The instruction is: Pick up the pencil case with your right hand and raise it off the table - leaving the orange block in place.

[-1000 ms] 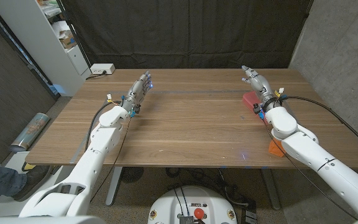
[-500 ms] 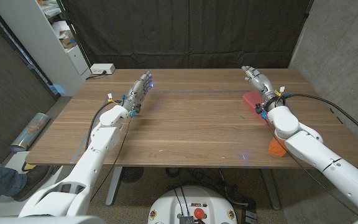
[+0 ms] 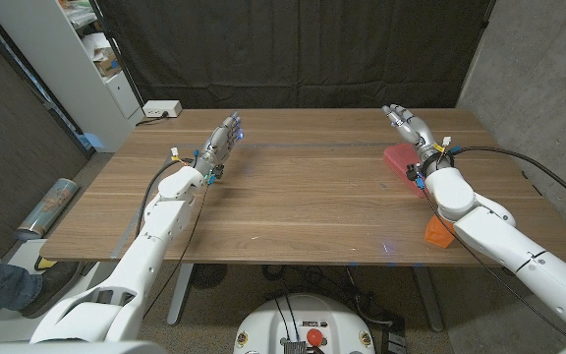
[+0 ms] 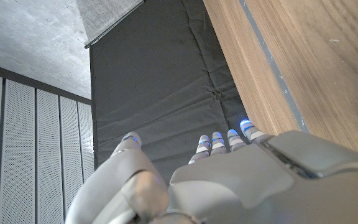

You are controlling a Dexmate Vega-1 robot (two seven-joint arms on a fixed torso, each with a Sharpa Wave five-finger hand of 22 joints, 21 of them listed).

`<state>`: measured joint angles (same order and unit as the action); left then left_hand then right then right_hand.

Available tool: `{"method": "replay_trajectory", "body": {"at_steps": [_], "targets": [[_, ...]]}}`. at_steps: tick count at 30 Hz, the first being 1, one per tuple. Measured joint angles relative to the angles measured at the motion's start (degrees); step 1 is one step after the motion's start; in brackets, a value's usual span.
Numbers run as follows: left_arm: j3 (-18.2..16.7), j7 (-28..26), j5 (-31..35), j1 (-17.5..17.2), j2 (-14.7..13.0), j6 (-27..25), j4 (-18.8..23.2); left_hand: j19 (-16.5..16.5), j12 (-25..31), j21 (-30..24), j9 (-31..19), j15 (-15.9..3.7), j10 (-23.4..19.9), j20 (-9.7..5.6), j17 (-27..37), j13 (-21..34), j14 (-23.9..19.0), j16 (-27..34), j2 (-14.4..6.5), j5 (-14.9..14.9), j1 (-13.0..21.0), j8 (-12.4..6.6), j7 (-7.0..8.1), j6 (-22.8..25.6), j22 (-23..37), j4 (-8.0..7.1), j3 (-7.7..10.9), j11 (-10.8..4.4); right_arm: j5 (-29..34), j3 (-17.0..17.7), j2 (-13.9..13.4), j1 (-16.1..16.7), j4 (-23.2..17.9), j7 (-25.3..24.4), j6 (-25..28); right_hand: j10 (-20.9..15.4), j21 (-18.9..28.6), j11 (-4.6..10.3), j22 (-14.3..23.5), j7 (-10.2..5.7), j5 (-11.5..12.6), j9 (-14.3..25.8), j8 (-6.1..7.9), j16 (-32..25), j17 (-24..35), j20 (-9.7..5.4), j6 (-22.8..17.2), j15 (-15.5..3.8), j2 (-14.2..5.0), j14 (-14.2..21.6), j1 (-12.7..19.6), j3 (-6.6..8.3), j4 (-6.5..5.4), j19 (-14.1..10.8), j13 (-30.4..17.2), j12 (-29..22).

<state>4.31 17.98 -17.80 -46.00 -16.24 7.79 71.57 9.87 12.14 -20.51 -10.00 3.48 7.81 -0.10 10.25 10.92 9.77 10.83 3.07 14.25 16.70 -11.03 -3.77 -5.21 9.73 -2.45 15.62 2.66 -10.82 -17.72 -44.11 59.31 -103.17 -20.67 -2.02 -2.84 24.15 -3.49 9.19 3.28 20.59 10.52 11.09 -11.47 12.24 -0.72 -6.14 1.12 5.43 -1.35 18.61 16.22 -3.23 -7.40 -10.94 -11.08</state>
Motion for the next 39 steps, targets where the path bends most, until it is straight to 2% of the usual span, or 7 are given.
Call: {"method": "replay_trajectory", "body": {"at_steps": [18, 21, 26, 32, 39], "targets": [[0.1, -0.2, 0.1, 0.0, 0.0, 0.0, 0.3, 0.0, 0.0, 0.6, 0.0, 0.00, 0.0, 0.00, 0.0, 0.0, 0.0, 0.0, -0.2, 0.0, 0.2, 0.00, 0.00, 0.0, 0.0, 0.24, -0.24, 0.00, 3.0, 0.8, -2.0, 1.3, -3.0, -1.4, 4.0, 0.5, -0.9, -0.09, 0.0, -0.21, 0.4, 0.0, 0.00, 0.0, -0.3, 0.31, 0.2, 0.10, 0.63, -0.5, 0.7, -0.06, 0.41, 0.3, 0.0, 0.0], [0.1, -0.3, 0.1, -0.1, 0.0, 0.0, 0.6, 0.0, 0.0, 0.6, 0.0, 0.00, 0.0, 0.00, 0.0, 0.0, 0.0, 0.0, -0.2, 0.0, 0.2, 0.00, 0.00, 0.0, 0.0, 0.24, -0.24, 0.00, 3.4, 1.0, -2.2, 1.5, -3.5, -1.6, 4.6, 0.5, -0.9, -0.09, 0.0, -0.23, 0.4, 0.0, 0.00, 0.2, -0.3, 0.31, 0.2, 0.10, 0.38, -0.5, 1.0, -0.08, 0.87, 0.3, 0.0, 0.0], [0.2, -0.3, 0.1, -0.3, 0.0, 0.0, 0.9, 0.0, 0.0, 0.8, 0.0, 0.00, 0.0, 0.00, 0.0, 0.0, 0.0, 0.0, -0.2, 0.0, 0.2, 0.00, 0.00, 0.0, 0.0, 0.24, -0.24, 0.00, 4.2, 1.1, -2.7, 1.9, -4.4, -2.1, 6.1, 0.9, -1.3, -0.05, 0.0, -0.21, 0.5, 0.0, 0.00, 0.2, -0.3, 0.52, 0.8, 0.31, 0.38, -0.7, 1.0, -0.07, 0.88, 0.5, 0.0, 0.0], [0.3, -0.5, 0.1, -0.6, -0.1, -0.1, 1.4, 0.0, 0.0, 1.0, 0.0, 0.00, 0.0, 0.64, 0.0, 0.0, 0.0, 0.0, -0.2, 0.0, 0.2, 0.00, 0.31, 0.3, 0.0, 0.24, -0.24, 0.00, 5.5, 1.3, -3.5, 2.6, -6.0, -2.7, 8.4, 1.0, -1.3, -0.20, 0.0, -0.21, 0.6, 0.0, -0.30, 0.2, -0.5, 0.52, 0.8, 0.43, 0.67, -0.8, 1.3, -0.08, 1.35, 0.5, 0.0, 0.4], [0.3, -0.6, 0.0, -0.9, -0.3, -0.3, 2.0, 0.0, 0.0, 1.0, 0.0, 0.00, 0.0, 0.64, 0.0, 0.0, 0.0, 0.0, -0.2, 0.0, 0.2, 0.00, 0.31, 0.3, 0.0, 0.23, -0.23, 0.00, 7.1, 1.4, -4.3, 3.1, -7.7, -3.5, 11.1, 1.0, -1.8, -0.20, 0.0, -0.41, 0.6, 0.0, -0.29, 0.2, -0.5, 0.52, 1.0, 0.51, 1.34, -0.9, 1.9, -0.48, 1.75, 0.5, 0.0, 0.4]]}}
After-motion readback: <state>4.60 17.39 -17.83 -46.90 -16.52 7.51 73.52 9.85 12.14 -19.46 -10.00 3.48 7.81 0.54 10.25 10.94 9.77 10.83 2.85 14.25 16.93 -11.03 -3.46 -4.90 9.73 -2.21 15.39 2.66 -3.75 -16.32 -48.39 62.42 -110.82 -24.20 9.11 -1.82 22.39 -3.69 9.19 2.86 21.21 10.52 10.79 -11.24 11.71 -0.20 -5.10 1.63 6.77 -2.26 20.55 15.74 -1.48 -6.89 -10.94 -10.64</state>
